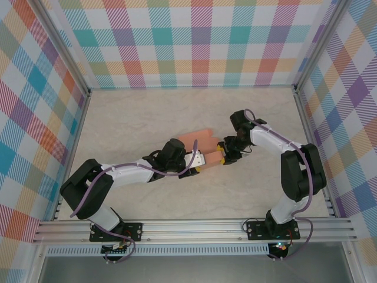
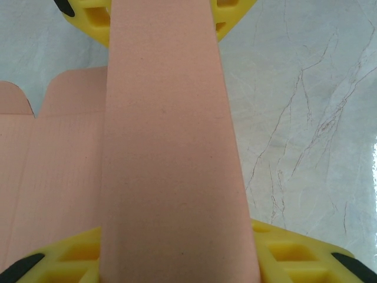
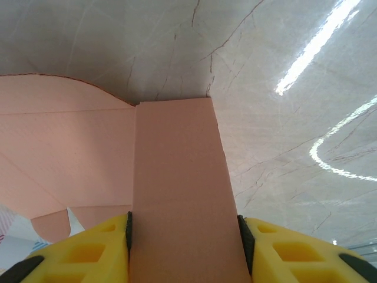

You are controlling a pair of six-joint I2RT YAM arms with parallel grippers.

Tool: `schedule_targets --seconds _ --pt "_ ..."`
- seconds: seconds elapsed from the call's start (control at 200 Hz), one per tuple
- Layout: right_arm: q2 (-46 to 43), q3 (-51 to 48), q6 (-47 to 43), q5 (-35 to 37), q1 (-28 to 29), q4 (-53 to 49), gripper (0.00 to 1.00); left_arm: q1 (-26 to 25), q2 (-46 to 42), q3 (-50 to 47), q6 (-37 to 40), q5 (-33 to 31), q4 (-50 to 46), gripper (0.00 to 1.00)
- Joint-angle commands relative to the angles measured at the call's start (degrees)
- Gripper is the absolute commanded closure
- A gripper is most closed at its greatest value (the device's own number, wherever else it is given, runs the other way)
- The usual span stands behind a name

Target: Fold the paper box

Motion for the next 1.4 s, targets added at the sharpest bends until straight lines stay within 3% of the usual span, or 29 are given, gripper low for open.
schedule_targets --seconds 0.0,0.08,0.13,0.455,0.655,0.91,1.15,1.395 --pt "2.3 -2.9 -1.3 -1.4 1.8 -5.6 0.62 -0.8 2.1 1.8 0.0 -1.0 1.3 0.65" --pt "2.6 -2.3 -1.7 -1.4 1.6 -5.5 0.62 -0.8 2.1 1.8 0.3 -1.2 1.0 0.65" --pt "3.0 -1.2 -2.7 -1.5 1.5 -5.6 0.58 -0.8 2.0 1.8 0.5 -1.5 0.9 0.65" --pt "5.0 2.2 -10.2 -2.9 -2.2 -6.8 0.12 -0.4 1.3 1.8 0.1 -1.0 0.6 0.65" --pt "5.9 0.8 -10.9 -2.6 -4.0 -5.7 0.08 0.2 1.6 2.0 -0.9 0.5 1.1 0.65" --pt "11.1 3.7 -9.7 -6.0 -4.1 -3.3 0.15 0.3 2.2 2.7 -1.3 1.9 0.7 0.67" --pt "12.3 3.6 -10.4 -4.7 -4.0 -3.9 0.39 0.8 2.2 3.3 -1.2 2.8 0.0 0.68" --pt "14.8 5.8 -15.1 -1.7 -4.1 -7.7 0.56 0.9 2.7 4.1 0.6 2.9 -1.6 0.68"
